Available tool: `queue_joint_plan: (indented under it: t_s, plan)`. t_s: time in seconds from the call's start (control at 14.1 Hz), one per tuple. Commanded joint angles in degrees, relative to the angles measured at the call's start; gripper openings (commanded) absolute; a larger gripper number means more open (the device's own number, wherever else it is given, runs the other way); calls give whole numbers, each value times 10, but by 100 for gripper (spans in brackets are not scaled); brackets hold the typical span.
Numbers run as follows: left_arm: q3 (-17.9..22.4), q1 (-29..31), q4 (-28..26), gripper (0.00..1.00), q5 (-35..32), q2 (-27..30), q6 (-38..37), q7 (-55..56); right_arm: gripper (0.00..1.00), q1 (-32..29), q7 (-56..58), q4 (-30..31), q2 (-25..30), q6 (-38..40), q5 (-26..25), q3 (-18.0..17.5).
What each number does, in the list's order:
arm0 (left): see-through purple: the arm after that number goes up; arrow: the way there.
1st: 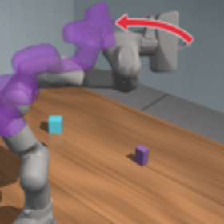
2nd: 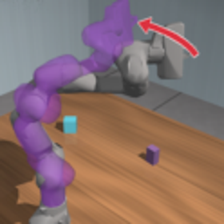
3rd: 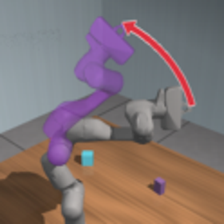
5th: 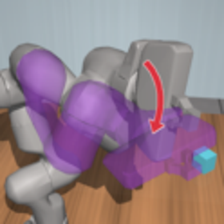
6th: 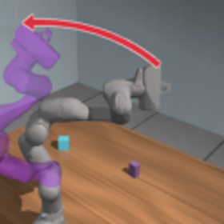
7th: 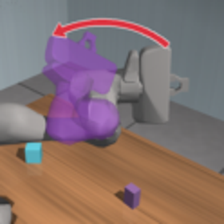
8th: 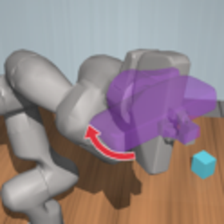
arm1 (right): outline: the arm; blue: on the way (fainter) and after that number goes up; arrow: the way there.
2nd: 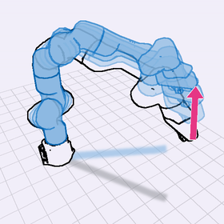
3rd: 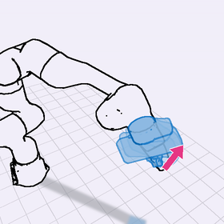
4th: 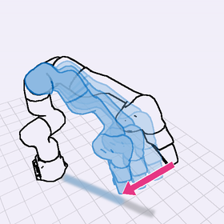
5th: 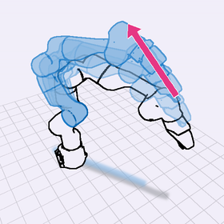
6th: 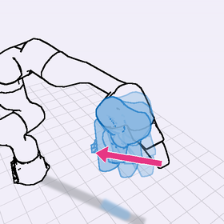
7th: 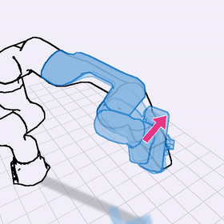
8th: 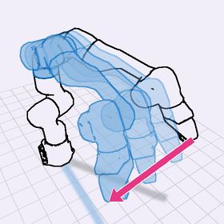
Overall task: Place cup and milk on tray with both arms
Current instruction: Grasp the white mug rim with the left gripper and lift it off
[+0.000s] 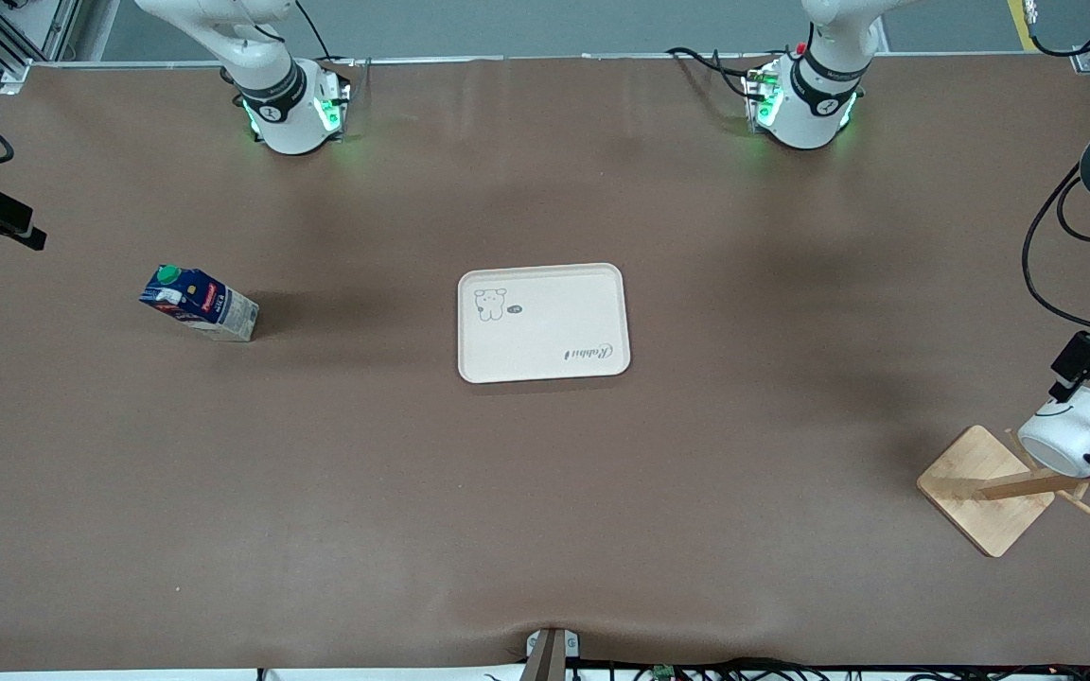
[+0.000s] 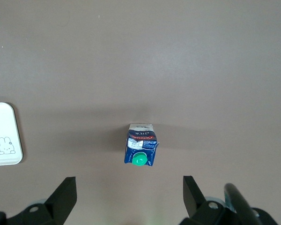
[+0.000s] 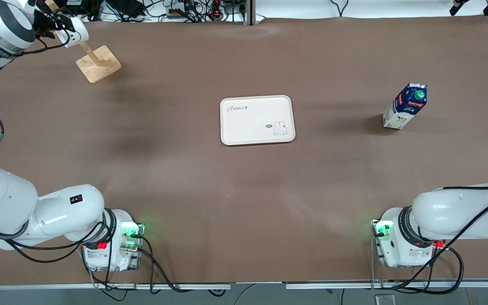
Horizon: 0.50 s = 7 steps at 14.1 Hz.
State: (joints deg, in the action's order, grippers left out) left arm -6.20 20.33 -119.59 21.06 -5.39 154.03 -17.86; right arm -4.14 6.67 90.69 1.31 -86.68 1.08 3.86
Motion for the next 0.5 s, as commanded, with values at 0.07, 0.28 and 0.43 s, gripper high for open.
queue_joint_plan:
  t_s: [0.07, 0.28, 0.43]
  plan:
    - [-12, 3, 26, 60, 16, -19, 6, -23, 100, -6, 8, -14, -12, 5, -8, -5]
    - [-12, 5, 27, 10, 17, -22, 6, -50, 100, -9, 7, -14, -17, 3, -4, -5]
    - [-12, 4, 27, 0, 17, -22, 6, -50, 100, -11, 7, -13, -20, 5, -2, -5]
